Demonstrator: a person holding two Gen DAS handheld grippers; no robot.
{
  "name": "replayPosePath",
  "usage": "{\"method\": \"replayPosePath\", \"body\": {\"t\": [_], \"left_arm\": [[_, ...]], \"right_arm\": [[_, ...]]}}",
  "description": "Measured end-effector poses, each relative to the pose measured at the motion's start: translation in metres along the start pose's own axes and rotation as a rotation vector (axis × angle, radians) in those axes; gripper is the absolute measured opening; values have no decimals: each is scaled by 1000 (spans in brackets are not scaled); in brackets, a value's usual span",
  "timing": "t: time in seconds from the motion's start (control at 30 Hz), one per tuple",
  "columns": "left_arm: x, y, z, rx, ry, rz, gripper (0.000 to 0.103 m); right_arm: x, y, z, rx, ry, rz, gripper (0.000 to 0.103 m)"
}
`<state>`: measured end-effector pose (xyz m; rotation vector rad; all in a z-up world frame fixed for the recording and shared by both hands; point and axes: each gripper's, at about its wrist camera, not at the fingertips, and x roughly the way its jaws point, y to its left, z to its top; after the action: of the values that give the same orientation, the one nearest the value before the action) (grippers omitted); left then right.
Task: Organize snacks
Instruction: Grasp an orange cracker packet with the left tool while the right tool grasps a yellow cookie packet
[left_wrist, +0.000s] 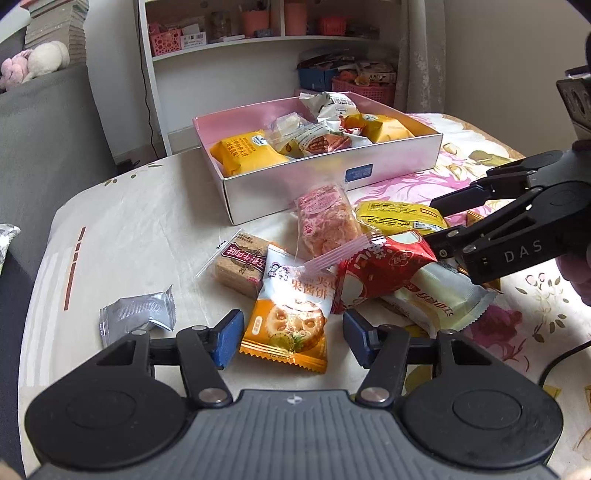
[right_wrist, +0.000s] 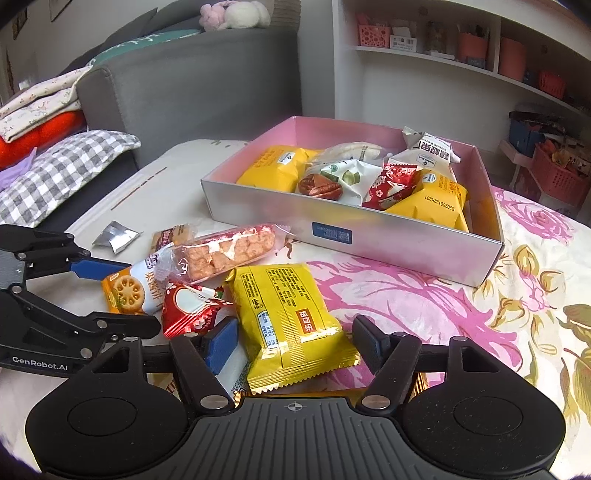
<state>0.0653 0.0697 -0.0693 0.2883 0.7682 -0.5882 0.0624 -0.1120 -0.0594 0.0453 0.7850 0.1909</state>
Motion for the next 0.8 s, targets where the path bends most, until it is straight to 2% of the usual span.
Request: {"method": "replayPosePath", "body": {"t": [0.13, 0.2, 0.37, 0.43, 0.47, 0.8], "left_arm": [[-1, -2, -1, 17, -2, -7, 51], [-1, 0, 0, 3, 1, -12, 42], [-3, 0, 1, -17, 0, -19, 34], [-4, 0, 1, -24, -2, -23, 26], [-4, 2, 1, -35, 3, -28, 14], [-7, 19, 3, -210, 16, -91, 10]], "right_arm": [[1, -2, -1, 5, -9, 8, 72], [1, -2, -2, 1, -18, 6, 72], [-2, 0, -3, -24, -34, 10, 61], [-5, 1, -3, -40, -37, 5, 54], [-6, 1, -3, -46, -36, 3, 53], [-11, 0, 1, -2, -10, 17, 50]]}}
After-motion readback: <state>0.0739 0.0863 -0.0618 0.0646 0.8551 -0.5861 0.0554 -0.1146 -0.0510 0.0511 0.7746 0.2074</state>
